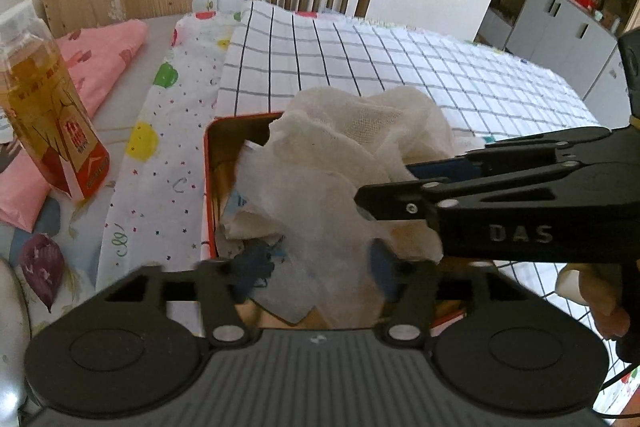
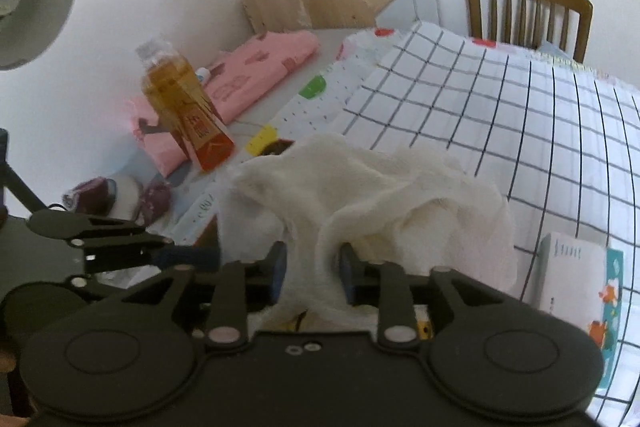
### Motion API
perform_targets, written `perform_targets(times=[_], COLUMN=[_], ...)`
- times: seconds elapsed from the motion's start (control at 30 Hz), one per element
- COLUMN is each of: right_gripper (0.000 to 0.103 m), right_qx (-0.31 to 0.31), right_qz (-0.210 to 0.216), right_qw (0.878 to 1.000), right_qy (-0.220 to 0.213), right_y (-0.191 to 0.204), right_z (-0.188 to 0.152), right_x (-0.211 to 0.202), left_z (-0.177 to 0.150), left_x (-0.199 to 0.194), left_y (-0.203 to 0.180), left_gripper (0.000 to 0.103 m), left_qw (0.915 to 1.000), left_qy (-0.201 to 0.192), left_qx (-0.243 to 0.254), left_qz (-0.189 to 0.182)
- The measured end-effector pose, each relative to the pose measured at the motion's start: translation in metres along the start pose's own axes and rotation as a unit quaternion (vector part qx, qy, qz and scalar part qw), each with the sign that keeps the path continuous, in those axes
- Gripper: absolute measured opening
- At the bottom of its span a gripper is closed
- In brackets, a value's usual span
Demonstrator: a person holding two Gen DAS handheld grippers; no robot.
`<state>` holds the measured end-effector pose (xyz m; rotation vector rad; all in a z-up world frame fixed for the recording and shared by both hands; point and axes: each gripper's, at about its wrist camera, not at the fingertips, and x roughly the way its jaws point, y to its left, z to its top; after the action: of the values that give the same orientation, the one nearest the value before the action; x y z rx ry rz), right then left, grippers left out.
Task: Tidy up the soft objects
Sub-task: 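Move both open tools toward the tea bag and printed paper slip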
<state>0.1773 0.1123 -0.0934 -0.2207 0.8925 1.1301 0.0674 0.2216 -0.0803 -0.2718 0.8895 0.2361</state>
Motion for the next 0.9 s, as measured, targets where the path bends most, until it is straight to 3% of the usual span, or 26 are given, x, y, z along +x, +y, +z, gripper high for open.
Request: perform_targets(times=[0.5,0.9], right_gripper=[0.052,0.064], right_qx=[-0.003,0.0], right_qz=[0.012,-0.005], right_qw=[0.998,0.996], right_qy=[-0.055,-0.092], right_y=[0.001,-0.013], right_z=[-0.003,-0.025], right_x=[-0.067,-0.123], left_z=[-0.003,0.003], left_x=[-0.042,-0.065], left_y=[-0.004,-0.046], left_gripper=[0.075,0.076], left_qw=[0.9989,0.9962], left_qy=[-0.046,-0.079], left_qx=[0.005,0.036], left_qz=[0.013,-0.006])
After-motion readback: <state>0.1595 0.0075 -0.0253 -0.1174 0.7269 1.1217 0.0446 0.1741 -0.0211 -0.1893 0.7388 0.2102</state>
